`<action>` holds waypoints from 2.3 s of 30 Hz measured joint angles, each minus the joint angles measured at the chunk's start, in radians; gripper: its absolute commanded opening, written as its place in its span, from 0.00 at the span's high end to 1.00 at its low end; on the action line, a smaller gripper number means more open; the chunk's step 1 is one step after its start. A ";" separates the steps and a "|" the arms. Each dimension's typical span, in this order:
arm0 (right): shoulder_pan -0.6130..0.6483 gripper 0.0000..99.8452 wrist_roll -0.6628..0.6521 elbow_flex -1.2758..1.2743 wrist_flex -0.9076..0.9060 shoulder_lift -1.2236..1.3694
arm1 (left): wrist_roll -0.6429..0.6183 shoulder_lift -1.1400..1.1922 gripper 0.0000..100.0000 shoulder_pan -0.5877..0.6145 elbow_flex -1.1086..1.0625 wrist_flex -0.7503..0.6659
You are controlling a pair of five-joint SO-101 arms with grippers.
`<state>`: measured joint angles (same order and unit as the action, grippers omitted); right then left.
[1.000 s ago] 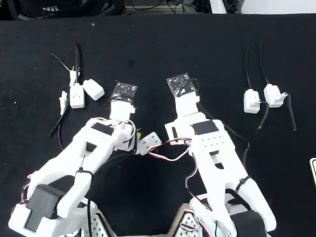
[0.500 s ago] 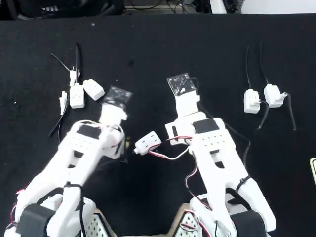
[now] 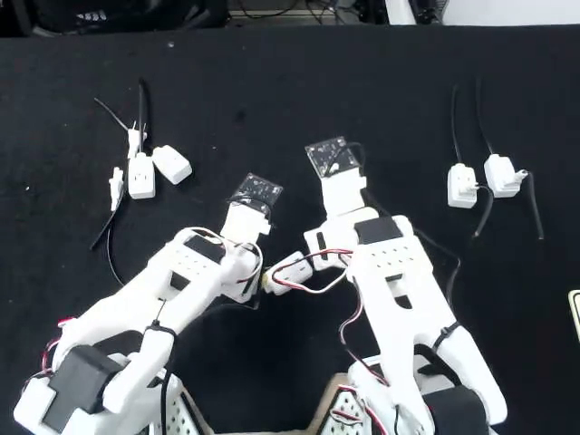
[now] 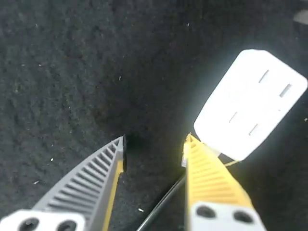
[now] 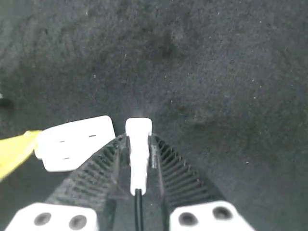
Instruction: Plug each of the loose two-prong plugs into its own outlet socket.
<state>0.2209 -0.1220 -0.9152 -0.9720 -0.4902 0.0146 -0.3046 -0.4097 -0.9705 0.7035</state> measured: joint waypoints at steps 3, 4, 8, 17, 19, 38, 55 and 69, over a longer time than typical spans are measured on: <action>0.000 0.99 -0.043 0.078 -0.107 0.000 | -0.002 -0.018 0.80 0.032 0.023 0.066; 0.000 0.99 -0.057 0.106 -0.147 0.000 | -0.002 -0.034 0.80 0.055 0.032 0.101; 0.000 0.99 -0.120 0.193 -0.261 0.000 | -0.002 -0.121 0.80 0.160 0.046 0.232; 0.018 0.99 -0.256 0.480 -0.539 0.327 | 0.140 -0.310 0.80 0.302 -0.069 0.302; 0.031 0.99 -0.258 0.574 -0.600 0.416 | 0.144 -0.348 0.80 0.318 -0.124 0.302; 0.195 0.99 -0.068 0.933 -0.758 0.674 | 0.149 -0.497 0.80 0.354 -0.362 0.104; 0.195 0.99 0.002 0.812 -0.666 0.674 | 0.149 -0.497 0.80 0.354 -0.362 0.104; 0.180 0.99 0.003 0.798 -0.623 0.675 | 0.149 -0.497 0.80 0.354 -0.364 0.104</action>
<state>0.4005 -0.1189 -0.1174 -1.5950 0.1849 0.1634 -0.8017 -0.0552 -1.3341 0.8078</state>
